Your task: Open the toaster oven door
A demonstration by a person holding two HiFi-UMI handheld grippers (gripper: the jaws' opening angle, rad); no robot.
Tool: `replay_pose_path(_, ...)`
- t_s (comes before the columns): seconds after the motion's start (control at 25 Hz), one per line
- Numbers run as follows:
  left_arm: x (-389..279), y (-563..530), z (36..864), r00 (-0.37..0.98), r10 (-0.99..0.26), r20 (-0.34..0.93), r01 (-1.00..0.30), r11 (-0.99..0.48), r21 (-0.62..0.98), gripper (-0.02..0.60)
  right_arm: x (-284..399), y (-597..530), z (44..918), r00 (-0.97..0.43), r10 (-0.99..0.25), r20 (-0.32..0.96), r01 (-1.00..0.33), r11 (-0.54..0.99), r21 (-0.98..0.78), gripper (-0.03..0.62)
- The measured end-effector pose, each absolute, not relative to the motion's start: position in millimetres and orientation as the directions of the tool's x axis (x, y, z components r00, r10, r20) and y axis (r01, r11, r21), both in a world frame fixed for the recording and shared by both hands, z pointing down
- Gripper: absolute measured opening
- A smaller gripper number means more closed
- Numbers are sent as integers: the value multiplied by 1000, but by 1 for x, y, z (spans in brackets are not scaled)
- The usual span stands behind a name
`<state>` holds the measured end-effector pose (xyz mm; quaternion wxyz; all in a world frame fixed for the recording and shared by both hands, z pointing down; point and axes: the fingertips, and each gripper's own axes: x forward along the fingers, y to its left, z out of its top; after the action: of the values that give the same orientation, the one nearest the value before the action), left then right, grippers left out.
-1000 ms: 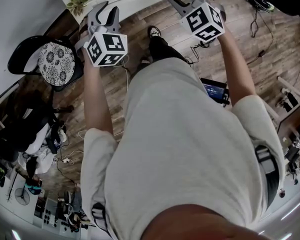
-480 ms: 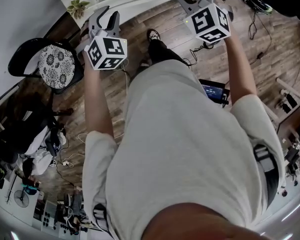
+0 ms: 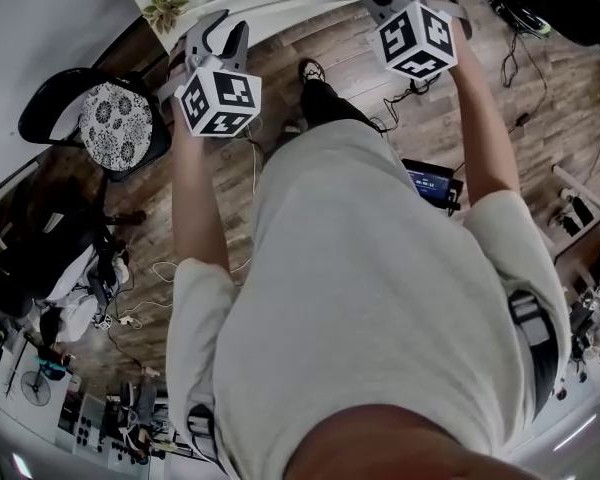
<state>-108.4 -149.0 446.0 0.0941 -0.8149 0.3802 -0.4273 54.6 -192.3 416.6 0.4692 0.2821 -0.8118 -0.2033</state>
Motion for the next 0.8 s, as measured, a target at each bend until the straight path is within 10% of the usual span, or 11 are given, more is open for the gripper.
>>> replay_pose_path(0.8,-130,-176,415,227,-765,603,-476,-627,-616,117,53,-190,418,-421,-645,637,-283,761,584,52)
